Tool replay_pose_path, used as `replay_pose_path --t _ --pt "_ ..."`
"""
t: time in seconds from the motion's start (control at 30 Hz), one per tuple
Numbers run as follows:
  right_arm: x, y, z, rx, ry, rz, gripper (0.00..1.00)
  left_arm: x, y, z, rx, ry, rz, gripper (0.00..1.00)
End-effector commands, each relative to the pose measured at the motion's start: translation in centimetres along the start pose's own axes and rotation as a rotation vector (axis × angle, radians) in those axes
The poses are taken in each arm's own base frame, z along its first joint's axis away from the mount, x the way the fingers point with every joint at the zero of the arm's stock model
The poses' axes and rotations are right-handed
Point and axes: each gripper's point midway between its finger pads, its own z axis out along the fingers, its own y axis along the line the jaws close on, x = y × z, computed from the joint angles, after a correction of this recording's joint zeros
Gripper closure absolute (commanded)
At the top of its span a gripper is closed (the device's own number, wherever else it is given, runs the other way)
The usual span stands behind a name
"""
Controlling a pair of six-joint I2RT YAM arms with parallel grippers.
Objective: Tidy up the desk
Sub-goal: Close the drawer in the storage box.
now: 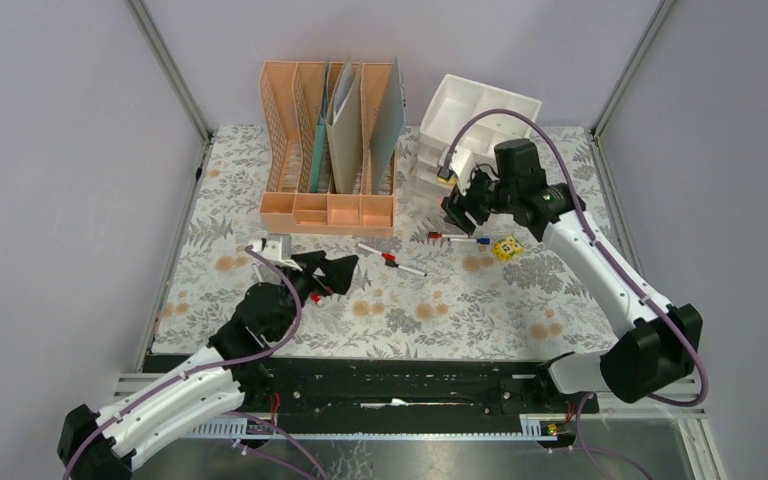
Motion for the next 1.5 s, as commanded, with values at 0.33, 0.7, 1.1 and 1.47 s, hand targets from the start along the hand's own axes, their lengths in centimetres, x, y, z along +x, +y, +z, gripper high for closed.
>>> replay_pose_path --t 0.33,0.7,1.1,1.47 --pt "4.9 6.4 1.8 -0.240 -0.046 -0.098 0.20 -0.9 -3.5 2.4 0.105 -0.006 -0.061 0.01" --pt "7.4 4.2 4.4 -0.209 0.130 -0.003 0.45 -0.5 -3.6 2.8 0.101 0.019 -0.080 0.01" --pt "9.2 -0.1 7.0 -0.065 0.253 -0.033 0.90 0.4 -2.8 1.8 0.098 0.011 -0.127 0.01" --pt "10.2 -4.9 9.8 0.145 0.304 -0.061 0.94 1.2 -2.9 1.9 0.114 0.024 -0.165 0.01"
